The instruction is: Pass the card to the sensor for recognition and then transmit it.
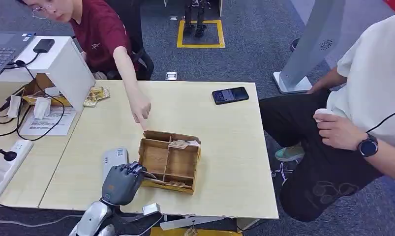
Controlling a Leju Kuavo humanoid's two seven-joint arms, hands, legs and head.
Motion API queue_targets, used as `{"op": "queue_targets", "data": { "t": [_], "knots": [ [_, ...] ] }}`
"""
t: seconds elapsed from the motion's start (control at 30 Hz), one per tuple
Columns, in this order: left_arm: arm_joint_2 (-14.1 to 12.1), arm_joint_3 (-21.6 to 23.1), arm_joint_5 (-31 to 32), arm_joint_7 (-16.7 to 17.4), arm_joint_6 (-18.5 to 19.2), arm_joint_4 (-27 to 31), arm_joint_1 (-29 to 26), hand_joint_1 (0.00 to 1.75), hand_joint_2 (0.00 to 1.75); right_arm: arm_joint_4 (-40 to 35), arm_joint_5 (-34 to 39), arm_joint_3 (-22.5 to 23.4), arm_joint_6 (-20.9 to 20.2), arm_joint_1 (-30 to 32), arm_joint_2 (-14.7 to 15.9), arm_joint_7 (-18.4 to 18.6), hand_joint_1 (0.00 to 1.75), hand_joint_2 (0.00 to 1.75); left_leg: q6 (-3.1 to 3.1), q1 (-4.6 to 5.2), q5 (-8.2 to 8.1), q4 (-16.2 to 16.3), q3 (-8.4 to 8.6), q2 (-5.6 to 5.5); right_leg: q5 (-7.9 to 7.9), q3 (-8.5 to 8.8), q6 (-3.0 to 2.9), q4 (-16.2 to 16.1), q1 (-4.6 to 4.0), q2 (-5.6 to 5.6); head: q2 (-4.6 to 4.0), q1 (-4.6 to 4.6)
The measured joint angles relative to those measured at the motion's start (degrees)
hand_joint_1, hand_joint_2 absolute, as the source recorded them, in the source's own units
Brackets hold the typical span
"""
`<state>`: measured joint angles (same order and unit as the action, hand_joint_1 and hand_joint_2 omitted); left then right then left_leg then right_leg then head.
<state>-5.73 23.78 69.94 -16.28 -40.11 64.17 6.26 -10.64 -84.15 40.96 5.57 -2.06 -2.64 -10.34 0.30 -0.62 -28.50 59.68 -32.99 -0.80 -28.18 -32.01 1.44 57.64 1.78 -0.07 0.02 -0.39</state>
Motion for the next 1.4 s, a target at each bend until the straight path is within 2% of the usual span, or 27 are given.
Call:
{"op": "queue_targets", "data": {
  "t": [0.23, 0.37, 0.47, 0.67, 0.8, 1.0, 1.4],
  "knots": [
    [0.00, 0.07, -0.79, -0.39, 0.18, 0.00, 0.07, 1.75, 1.75, 0.00, 0.00, 0.07, -0.02, 0.00, 0.00, 0.00, 0.00, 0.00, 0.00, 0.00, 0.00, 0.00, 0.01, 0.00, 0.00, 0.00, 0.00, 0.00, 0.00, 0.00, 0.00, 0.02],
    [-0.02, 0.07, -3.90, -2.34, 0.48, 0.20, 0.07, 1.75, 1.75, 0.00, 0.00, 0.09, 0.00, 0.01, 0.00, 0.00, 0.00, 0.00, 0.00, 0.00, 0.00, 0.00, 0.00, 0.00, 0.00, 0.00, 0.00, 0.00, 0.00, 0.00, 0.00, 0.00],
    [-0.09, 0.11, -6.75, -3.95, 1.81, 2.31, -0.41, 1.75, 1.75, 0.00, 0.00, 0.17, 0.00, 0.03, 0.00, 0.02, 0.00, 0.00, 0.00, 0.00, 0.00, 0.00, -0.02, 0.00, 0.00, 0.00, 0.00, 0.00, 0.00, 0.00, 0.00, 0.00],
    [-0.48, 0.66, -9.01, -5.12, 3.65, 6.34, -1.10, 1.75, 1.75, 0.00, 0.00, 0.24, 0.02, 0.06, 0.00, 0.02, 0.00, 0.00, 0.00, 0.00, 0.00, 0.00, -0.05, -0.02, 0.00, -0.01, 0.00, 0.00, 0.00, -0.02, 0.00, 0.02],
    [-1.07, 1.07, -11.61, -6.25, 5.90, 11.15, -1.85, 1.75, 1.75, 0.00, 0.00, 0.35, 0.09, 0.06, 0.00, 0.02, 0.00, 0.00, 0.00, 0.00, 0.00, 0.00, -0.04, -0.01, 0.00, -0.01, 0.00, 0.00, 0.00, -0.02, 0.00, 0.02],
    [-2.12, 1.16, -12.09, -5.84, 7.63, 16.70, -2.67, 1.75, 1.75, 0.00, 0.15, 0.85, 0.00, 0.10, -0.02, 0.02, 0.00, 0.00, 0.00, 0.00, 0.00, 0.00, -0.03, -0.01, 0.00, -0.01, 0.00, 0.00, 0.00, -0.02, 0.00, 0.00],
    [-2.77, 1.16, -12.59, -6.36, 7.35, 19.34, -3.40, 1.75, 1.75, 0.00, 0.24, 1.64, -0.17, 0.08, 0.00, 0.02, 0.00, 0.00, 0.00, 0.00, 0.00, 0.00, -0.04, -0.01, 0.00, -0.01, 0.00, 0.00, 0.00, -0.02, 0.00, 0.02]
  ]
}}
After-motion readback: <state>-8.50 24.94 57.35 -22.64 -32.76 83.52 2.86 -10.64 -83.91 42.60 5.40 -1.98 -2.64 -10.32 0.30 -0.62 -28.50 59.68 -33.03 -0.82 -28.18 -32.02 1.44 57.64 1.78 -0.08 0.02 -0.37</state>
